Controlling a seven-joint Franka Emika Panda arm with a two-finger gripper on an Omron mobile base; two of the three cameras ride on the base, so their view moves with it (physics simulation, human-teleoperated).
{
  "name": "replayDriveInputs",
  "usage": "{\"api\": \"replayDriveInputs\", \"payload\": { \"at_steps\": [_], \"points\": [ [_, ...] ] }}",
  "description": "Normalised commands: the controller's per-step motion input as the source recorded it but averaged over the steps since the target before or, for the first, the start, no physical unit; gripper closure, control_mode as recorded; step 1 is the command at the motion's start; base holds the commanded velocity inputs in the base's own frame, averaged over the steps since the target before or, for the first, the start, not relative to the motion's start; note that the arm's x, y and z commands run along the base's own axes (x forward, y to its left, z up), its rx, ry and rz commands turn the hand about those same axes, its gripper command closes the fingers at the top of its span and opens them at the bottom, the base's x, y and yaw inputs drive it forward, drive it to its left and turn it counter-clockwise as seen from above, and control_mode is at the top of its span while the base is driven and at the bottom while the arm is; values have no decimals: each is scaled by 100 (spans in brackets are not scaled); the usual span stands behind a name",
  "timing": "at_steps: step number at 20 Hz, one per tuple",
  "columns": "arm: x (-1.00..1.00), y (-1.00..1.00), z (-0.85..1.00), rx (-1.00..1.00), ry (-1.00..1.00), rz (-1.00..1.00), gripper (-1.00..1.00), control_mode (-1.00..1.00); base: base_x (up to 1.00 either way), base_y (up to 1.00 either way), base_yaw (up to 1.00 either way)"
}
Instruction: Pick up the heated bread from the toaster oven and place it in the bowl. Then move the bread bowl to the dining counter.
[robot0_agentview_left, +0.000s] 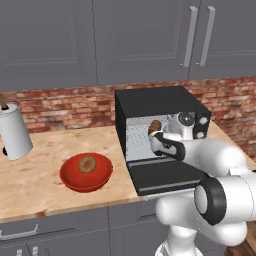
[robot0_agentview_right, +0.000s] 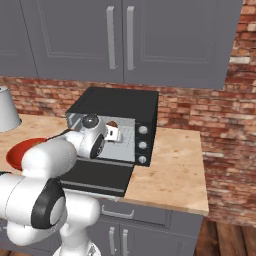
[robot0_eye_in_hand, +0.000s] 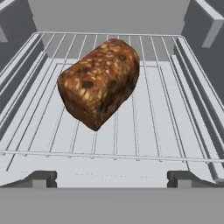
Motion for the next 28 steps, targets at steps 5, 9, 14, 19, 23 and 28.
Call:
{"api": "replayDriveInputs", "payload": {
  "at_steps": [5, 9, 14, 19, 23, 28],
  "points": [
    [29, 0, -19, 0, 0, 0, -100, -100, 0, 0, 0],
    [15, -1, -29, 0, 0, 0, -100, -100, 0, 0, 0],
    [7, 0, -33, 0, 0, 0, -100, -100, 0, 0, 0],
    [1, -2, -25, 0, 2, 0, -100, -100, 0, 0, 0],
    [0, -3, 0, 0, 2, 0, -100, -100, 0, 0, 0],
    [-26, -8, -4, 0, 21, 0, -100, -100, 0, 0, 0]
  ]
}}
